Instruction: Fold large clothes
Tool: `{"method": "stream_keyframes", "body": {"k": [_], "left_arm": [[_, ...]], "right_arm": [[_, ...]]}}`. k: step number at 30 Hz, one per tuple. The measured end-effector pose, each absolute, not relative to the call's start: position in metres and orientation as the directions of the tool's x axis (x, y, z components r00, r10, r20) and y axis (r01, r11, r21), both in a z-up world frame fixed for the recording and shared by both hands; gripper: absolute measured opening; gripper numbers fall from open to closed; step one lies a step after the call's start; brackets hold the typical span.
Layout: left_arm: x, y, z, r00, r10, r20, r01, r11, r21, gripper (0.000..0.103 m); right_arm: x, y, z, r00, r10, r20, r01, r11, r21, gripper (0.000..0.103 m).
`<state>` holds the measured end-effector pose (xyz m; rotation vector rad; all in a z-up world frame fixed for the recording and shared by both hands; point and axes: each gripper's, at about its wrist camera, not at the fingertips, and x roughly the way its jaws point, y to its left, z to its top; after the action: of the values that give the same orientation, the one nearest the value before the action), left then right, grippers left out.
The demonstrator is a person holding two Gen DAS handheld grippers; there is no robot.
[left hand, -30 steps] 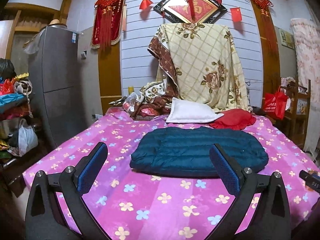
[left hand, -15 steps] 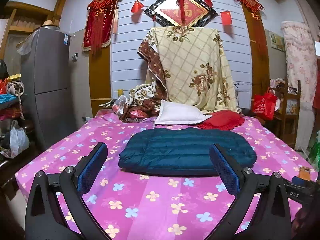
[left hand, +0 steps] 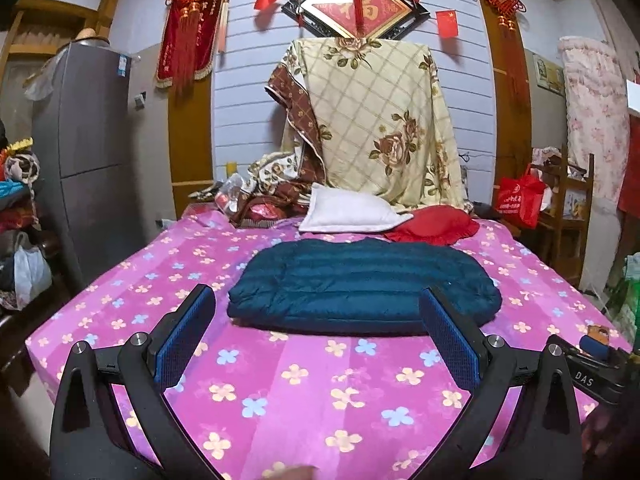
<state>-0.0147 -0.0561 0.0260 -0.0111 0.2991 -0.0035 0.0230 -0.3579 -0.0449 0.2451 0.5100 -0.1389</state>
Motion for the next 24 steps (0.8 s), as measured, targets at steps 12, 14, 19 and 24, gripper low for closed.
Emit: {"method": "stream_keyframes", "body": {"k": [12,14,19,24], "left_arm": [[-0.022,-0.063,0.021,0.973,-0.030,-0.231,0.027,0.999,-0.018,0.102],[-0.024,-0.066,0.021,0.972,-0.039,-0.231,0.038,0.999,-0.008,0.102],[-0.027,-0.069,0.022,0.969,-0.023,-0.246,0.033,0.999,0.037,0.102],[-0.027,-0.064,0.022,0.965,0.012,-0.263,0.006,0.998,0.069,0.102]], "right_arm": [[0.019,-0.359,-0.049,0.862,-0.103,-0.496,0.210,0.964,0.164,0.075],[0.015,-0.358,-0.044,0.868,-0.110,-0.484,0.212,0.964,0.159,0.075],[0.013,-0.347,-0.040,0.865,-0.113,-0.490,0.204,0.970,0.135,0.075],[0.015,-0.326,-0.035,0.861,-0.109,-0.496,0.175,0.980,0.090,0.077]]}}
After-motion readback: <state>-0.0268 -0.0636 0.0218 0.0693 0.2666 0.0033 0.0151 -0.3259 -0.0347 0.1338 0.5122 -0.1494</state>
